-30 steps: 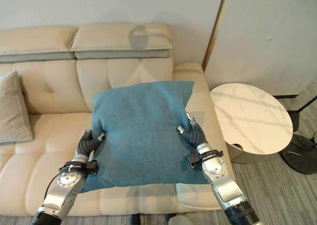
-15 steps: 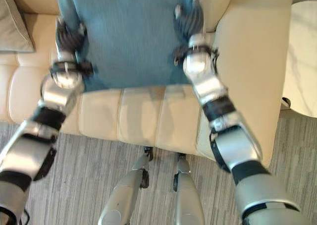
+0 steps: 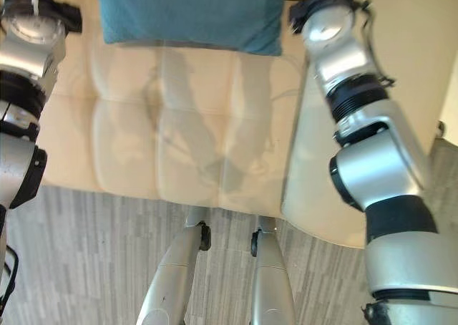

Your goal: Pick up all the scattered cushions and arrange them neatly on the sofa.

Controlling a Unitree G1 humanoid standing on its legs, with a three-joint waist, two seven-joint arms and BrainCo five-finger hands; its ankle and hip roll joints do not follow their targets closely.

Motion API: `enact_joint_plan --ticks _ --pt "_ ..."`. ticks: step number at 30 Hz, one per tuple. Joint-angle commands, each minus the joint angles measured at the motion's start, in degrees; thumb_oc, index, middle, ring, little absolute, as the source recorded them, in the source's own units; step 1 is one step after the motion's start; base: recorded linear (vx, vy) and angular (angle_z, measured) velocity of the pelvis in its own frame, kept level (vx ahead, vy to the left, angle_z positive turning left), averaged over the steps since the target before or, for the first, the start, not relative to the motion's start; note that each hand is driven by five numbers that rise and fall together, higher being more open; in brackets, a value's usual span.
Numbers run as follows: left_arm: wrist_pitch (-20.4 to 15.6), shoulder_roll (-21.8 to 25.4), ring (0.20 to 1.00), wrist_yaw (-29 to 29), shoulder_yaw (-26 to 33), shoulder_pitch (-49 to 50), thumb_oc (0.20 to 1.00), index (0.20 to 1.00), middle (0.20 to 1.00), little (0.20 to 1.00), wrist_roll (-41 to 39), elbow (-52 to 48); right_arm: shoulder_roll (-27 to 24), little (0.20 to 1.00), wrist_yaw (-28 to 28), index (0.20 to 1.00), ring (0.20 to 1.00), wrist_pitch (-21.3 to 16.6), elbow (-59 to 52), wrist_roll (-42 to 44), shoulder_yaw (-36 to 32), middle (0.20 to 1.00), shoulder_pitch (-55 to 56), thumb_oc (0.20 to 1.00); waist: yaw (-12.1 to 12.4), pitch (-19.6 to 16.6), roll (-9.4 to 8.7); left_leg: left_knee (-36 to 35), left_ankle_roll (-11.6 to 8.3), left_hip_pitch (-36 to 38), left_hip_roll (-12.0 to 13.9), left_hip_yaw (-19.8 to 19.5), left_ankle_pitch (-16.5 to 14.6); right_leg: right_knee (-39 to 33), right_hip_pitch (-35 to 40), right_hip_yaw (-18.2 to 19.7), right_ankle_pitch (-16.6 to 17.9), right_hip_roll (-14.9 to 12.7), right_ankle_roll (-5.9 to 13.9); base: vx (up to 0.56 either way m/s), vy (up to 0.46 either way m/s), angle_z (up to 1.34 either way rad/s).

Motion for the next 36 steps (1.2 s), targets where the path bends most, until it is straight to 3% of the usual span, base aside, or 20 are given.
enact_joint_plan --ticks 1,11,15,16,18,21,23,24,26,30,32,34,36 --pt "-2.20 0.37 1.000 1.49 3.73 5.69 1.000 1.000 1.000 1.000 -2.14 0.44 3.19 1.000 -0.45 1.000 1.000 -1.64 -2.75 -2.71 -2.47 1.000 4.45 1.000 1.35 -4.77 -3.13 4.37 -4.78 3.65 -0.71 2.61 -14.88 -5.52 4.14 0.23 1.08 -5.98 6.00 -0.05 -0.022 0.32" --pt "-5.84 2.32 1.000 1.66 12.65 25.06 1.000 1.000 1.000 1.000 -0.78 -20.50 -4.25 1.000 1.20 1.000 1.000 -1.82 -19.36 -8.41 -8.63 1.000 18.56 1.000 1.48 -4.30 -4.44 7.02 -5.17 6.79 -0.33 2.49 -16.42 -4.86 8.37 -0.53 0.01 -5.94 5.37 -0.06 -0.021 -0.01" --pt "-6.60 2.30 1.000 -2.52 18.82 43.86 1.000 1.000 1.000 1.000 1.66 -35.30 -5.69 1.000 6.78 1.000 1.000 -3.70 -35.05 -11.37 -15.66 1.000 38.00 1.000 1.16 -6.26 -5.56 9.05 -4.62 11.23 -0.06 2.40 -18.60 -4.52 13.71 -1.31 -1.04 -6.12 4.94 -0.02 -0.022 -0.10" --pt "-6.58 2.30 1.000 -2.51 18.83 43.93 1.000 1.000 1.000 1.000 1.68 -35.36 -5.68 1.000 6.78 1.000 1.000 -3.67 -35.11 -11.39 -15.67 1.000 38.07 1.000 1.15 -6.33 -5.58 9.00 -4.62 11.21 -0.08 2.39 -18.56 -4.56 13.68 -1.32 -1.02 -6.14 4.95 0.05 -0.021 -0.03" --pt "-6.59 0.86 1.000 -8.33 23.30 58.05 1.000 1.000 1.000 1.000 1.60 -42.91 -5.95 1.000 13.04 1.000 1.000 -5.09 -44.82 -12.29 -19.35 1.000 52.91 1.000 0.41 -8.74 -6.67 9.20 -4.13 15.00 0.21 2.69 -19.80 -4.61 17.84 -1.72 -1.89 -6.24 4.89 0.08 -0.017 -0.05" --pt "-5.89 -1.90 1.000 -14.88 26.43 72.95 1.000 1.000 1.000 1.000 1.54 -47.70 -4.48 1.000 20.04 1.000 1.000 -5.91 -49.75 -10.41 -22.53 1.000 68.98 1.000 -0.76 -12.09 -7.55 8.75 -3.63 19.41 0.52 3.33 -20.58 -5.10 22.15 -2.01 -2.54 -6.25 5.02 0.10 0.039 -0.02" --pt "-5.46 -3.32 1.000 -16.42 27.50 76.90 1.000 1.000 1.000 1.000 1.72 -48.14 -3.71 1.000 22.36 1.000 1.000 -5.88 -49.90 -9.94 -23.33 1.000 74.13 1.000 -1.24 -13.48 -7.76 8.37 -3.46 20.81 0.49 3.48 -20.65 -5.38 23.50 -2.15 -2.75 -6.26 5.07 0.07 0.057 -0.02" --pt "-4.69 -6.27 1.000 -18.90 29.79 84.14 1.000 1.000 1.000 1.000 1.55 -48.75 -2.67 1.000 26.38 1.000 1.000 -5.23 -49.31 -9.87 -24.98 1.000 83.16 1.000 -1.83 -15.54 -7.91 7.92 -3.16 23.44 0.45 3.30 -21.12 -5.31 25.70 -2.42 -3.16 -6.23 5.10 0.02 0.086 0.02" --pt "-3.13 -9.92 1.000 -20.36 31.16 91.38 1.000 1.000 1.000 1.000 4.19 -45.41 0.80 1.000 29.16 1.000 1.000 -3.79 -43.16 -10.98 -25.49 1.000 91.27 1.000 -2.50 -17.48 -7.70 6.79 -2.69 27.97 0.24 4.02 -21.87 -5.03 28.33 -2.31 -3.32 -6.13 5.56 0.01 0.136 0.01" --pt "-2.16 -13.48 1.000 -20.74 31.16 95.39 1.000 1.000 1.000 1.000 5.34 -39.92 4.36 1.000 29.87 1.000 1.000 -2.34 -35.55 -11.94 -24.38 1.000 93.77 1.000 -2.97 -18.31 -7.55 4.82 -1.89 32.31 -0.49 6.40 -22.10 -4.60 28.78 -1.48 -1.49 -6.19 6.95 -0.05 0.132 -0.31" --pt "-1.92 -14.55 1.000 -20.73 30.53 96.39 1.000 1.000 1.000 1.000 6.02 -37.61 5.54 1.000 29.94 1.000 1.000 -1.79 -32.16 -13.47 -22.88 1.000 93.46 1.000 -3.45 -17.94 -7.48 2.89 -1.45 34.25 -0.48 8.01 -21.62 -2.00 27.27 -0.95 1.24 -6.02 8.23 -0.20 0.120 -0.59" --pt "-1.78 -15.11 1.000 -20.27 29.16 95.84 1.000 1.000 1.000 1.000 6.46 -36.44 7.02 1.000 28.66 1.000 1.000 -1.46 -28.26 -13.60 -21.91 1.000 92.75 1.000 -3.01 -16.69 -6.51 2.18 -1.24 34.37 0.61 8.63 -19.94 3.05 26.93 -4.04 -2.69 -5.38 6.88 -0.33 0.106 -0.80" --pt "-1.35 -14.53 1.000 -19.78 28.17 95.34 1.000 1.000 1.000 1.000 8.13 -36.39 8.61 1.000 27.61 1.000 1.000 -1.24 -24.22 -12.79 -22.05 1.000 93.11 1.000 -2.36 -16.46 -5.32 1.65 -0.71 33.59 2.00 9.65 -17.92 13.68 28.55 -5.99 -7.67 -4.40 5.22 -0.30 0.058 -0.44"
